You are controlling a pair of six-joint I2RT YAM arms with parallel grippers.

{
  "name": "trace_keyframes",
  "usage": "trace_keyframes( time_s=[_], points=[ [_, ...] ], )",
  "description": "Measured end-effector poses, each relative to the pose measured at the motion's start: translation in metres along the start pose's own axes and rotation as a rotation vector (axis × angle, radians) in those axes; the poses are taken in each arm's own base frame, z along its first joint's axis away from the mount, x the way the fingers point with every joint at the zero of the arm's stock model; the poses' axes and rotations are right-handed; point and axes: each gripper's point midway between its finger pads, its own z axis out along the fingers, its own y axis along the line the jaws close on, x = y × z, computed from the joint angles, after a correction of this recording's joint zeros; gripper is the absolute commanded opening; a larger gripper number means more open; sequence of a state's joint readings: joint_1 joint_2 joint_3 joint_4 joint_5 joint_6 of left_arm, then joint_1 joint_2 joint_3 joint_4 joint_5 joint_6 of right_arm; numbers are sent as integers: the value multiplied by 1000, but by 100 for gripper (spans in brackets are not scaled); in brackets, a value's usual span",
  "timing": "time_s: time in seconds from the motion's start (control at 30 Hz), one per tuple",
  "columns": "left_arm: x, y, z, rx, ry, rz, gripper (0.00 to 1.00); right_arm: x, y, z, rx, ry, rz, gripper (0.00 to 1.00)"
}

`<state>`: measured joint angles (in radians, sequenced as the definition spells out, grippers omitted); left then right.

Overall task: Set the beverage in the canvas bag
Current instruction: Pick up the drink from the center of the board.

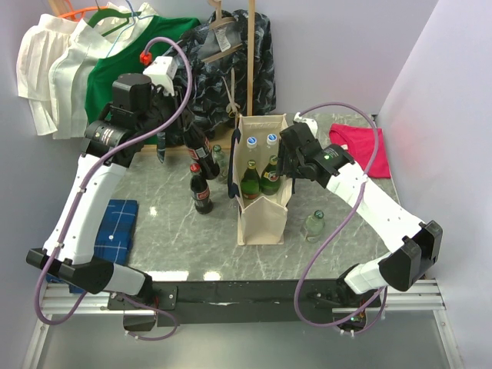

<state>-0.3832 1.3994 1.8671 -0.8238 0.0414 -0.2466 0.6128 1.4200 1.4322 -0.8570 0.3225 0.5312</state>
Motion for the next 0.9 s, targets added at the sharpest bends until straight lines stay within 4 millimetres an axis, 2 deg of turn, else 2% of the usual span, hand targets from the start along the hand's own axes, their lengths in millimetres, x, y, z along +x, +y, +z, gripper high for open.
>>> trace_keyframes(
  time_s=[0.63, 0.9],
  points=[
    [-15, -28, -1, 128, -57, 21, 1, 6, -2, 4, 6, 13, -2, 61],
    [-26, -39, -16, 172, -107, 42, 1, 6, -2, 4, 6, 13, -2, 61]
  ],
)
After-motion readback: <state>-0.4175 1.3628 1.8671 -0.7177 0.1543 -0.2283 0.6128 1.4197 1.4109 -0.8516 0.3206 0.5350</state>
